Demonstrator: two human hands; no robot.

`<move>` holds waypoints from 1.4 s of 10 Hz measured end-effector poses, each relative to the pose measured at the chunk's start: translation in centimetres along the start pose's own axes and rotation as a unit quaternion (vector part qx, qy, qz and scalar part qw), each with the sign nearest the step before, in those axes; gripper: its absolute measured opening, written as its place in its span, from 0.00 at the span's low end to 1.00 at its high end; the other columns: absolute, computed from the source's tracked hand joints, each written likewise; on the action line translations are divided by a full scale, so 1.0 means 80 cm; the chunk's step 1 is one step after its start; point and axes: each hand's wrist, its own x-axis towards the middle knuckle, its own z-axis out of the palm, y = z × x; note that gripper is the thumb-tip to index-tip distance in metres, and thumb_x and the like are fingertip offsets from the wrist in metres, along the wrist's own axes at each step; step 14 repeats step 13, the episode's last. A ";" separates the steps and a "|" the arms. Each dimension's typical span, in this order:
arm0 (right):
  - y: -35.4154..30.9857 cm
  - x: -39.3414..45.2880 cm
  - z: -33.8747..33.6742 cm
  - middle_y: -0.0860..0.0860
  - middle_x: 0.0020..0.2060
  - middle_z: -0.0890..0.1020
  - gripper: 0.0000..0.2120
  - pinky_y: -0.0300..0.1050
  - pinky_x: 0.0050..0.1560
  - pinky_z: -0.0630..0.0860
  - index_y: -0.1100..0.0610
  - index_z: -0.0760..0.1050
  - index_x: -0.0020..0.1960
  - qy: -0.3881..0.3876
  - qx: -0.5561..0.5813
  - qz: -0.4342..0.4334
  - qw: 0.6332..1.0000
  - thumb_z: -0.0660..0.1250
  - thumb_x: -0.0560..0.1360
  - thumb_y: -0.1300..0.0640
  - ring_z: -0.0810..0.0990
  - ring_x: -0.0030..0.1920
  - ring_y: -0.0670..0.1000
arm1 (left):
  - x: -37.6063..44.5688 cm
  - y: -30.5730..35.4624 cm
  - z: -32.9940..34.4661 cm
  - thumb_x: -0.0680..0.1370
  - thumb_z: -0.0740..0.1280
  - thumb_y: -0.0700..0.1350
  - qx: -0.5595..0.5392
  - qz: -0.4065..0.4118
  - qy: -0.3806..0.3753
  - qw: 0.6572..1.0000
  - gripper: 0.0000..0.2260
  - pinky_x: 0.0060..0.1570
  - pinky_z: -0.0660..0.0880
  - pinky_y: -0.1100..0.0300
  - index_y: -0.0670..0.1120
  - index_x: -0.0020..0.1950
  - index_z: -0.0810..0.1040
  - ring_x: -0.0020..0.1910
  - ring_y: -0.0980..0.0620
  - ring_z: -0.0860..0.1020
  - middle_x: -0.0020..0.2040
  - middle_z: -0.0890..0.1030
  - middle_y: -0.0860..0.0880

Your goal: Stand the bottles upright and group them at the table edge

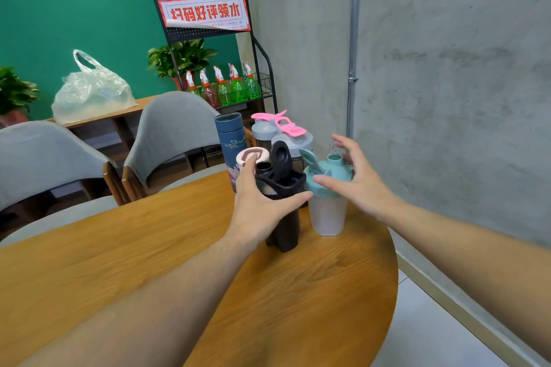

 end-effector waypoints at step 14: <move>-0.012 0.039 0.005 0.47 0.77 0.64 0.19 0.49 0.76 0.56 0.44 0.70 0.73 0.029 -0.007 0.103 0.994 0.60 0.82 0.47 0.61 0.76 0.47 | 0.031 0.036 0.020 0.76 0.72 0.54 -0.071 -0.139 0.103 0.982 0.21 0.61 0.77 0.51 0.52 0.67 0.75 0.61 0.50 0.76 0.62 0.77 0.51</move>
